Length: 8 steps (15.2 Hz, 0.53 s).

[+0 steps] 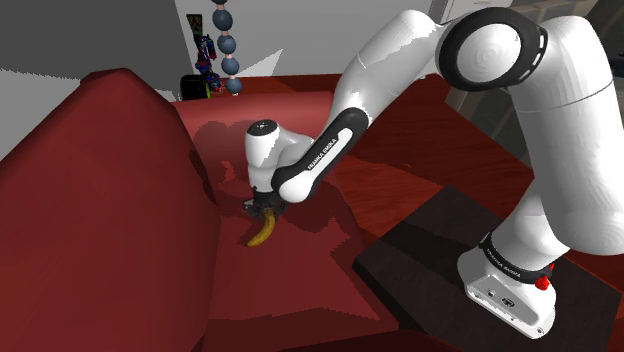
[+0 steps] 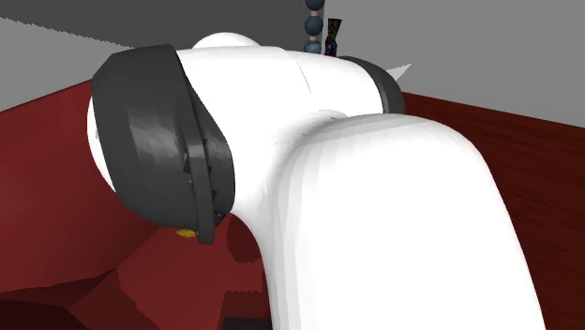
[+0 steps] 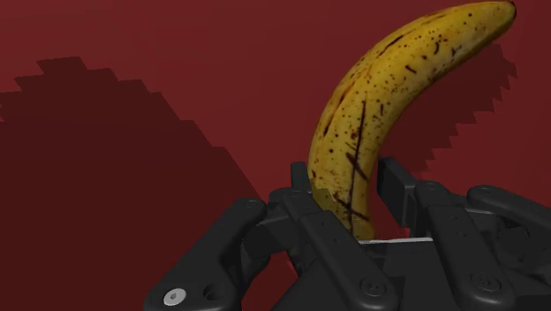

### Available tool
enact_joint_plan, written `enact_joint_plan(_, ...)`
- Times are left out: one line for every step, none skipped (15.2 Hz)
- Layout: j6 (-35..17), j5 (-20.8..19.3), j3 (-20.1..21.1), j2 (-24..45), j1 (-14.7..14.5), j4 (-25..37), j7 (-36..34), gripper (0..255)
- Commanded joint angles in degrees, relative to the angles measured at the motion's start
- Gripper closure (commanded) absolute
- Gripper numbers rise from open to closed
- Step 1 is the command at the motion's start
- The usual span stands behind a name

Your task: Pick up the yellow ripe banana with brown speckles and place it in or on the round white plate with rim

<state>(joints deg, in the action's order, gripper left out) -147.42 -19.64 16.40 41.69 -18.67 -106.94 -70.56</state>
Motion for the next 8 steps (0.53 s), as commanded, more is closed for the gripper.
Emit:
enact_joint_plan(0.63,0.32,0.36,-0.99,0.32,-0.34,0.25,255)
enact_joint_plan(1.08,0.53,0.60,-1.63,0.50,-0.55,0.38,255)
enact_joint_plan(1.53,0.75,0.84,-2.26,0.68,-0.74,0.52,255)
enact_joint_plan(1.98,0.98,1.07,-2.89,0.86,-0.92,0.67,255)
enact_joint_plan(2.44,1.21,1.31,-3.52,1.04,-1.08,0.82,255)
enact_joint_plan(2.91,1.44,1.55,-4.14,1.21,-1.24,0.96,255)
enact_joint_plan(3.38,1.68,1.78,-4.76,1.39,-1.38,1.12,255)
enact_joint_plan(3.86,1.93,2.01,-5.37,1.56,-1.51,1.27,255)
